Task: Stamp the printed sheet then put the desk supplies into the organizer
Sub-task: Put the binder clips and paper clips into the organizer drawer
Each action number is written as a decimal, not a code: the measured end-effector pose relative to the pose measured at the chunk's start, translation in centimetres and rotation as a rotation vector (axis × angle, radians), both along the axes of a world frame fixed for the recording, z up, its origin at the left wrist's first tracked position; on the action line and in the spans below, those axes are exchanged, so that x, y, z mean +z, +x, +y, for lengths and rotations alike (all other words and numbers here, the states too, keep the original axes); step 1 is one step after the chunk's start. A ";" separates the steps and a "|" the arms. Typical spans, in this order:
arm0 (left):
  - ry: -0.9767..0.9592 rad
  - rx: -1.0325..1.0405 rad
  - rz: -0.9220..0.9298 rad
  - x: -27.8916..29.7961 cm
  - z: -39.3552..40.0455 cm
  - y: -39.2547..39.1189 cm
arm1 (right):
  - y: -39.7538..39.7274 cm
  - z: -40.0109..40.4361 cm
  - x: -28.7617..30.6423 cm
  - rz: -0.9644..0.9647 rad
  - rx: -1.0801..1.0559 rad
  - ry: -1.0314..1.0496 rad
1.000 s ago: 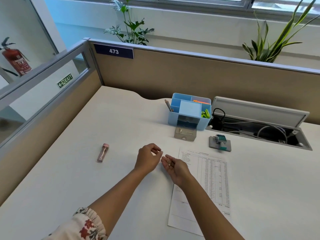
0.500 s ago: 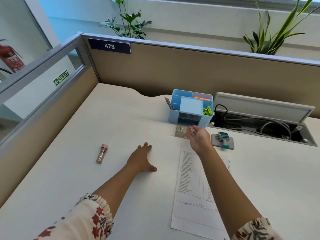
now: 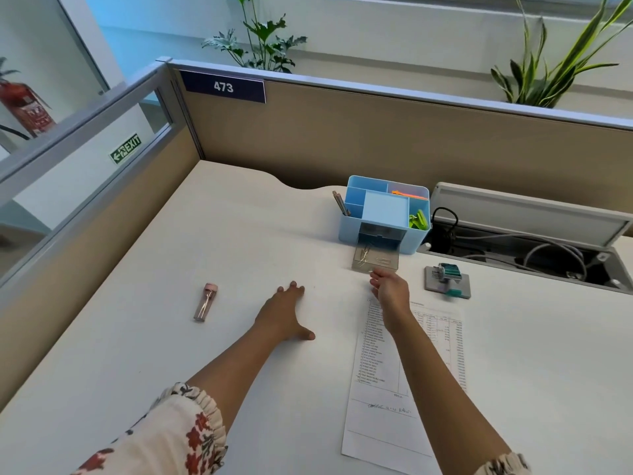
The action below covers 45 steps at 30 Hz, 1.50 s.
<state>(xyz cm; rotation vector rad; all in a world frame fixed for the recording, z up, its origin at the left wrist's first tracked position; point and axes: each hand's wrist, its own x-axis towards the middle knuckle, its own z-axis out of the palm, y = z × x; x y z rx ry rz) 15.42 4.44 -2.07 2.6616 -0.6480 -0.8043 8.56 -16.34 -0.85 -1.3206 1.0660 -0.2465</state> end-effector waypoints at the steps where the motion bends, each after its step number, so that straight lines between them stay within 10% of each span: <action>1: 0.001 0.000 0.000 0.0 0.0 0.0 | -0.1 0.1 -0.5 0.031 0.054 -0.057; 45: -0.053 -0.012 0.015 -0.3 0.8 -0.5 | 4.4 3.9 -0.5 -0.064 0.607 -0.584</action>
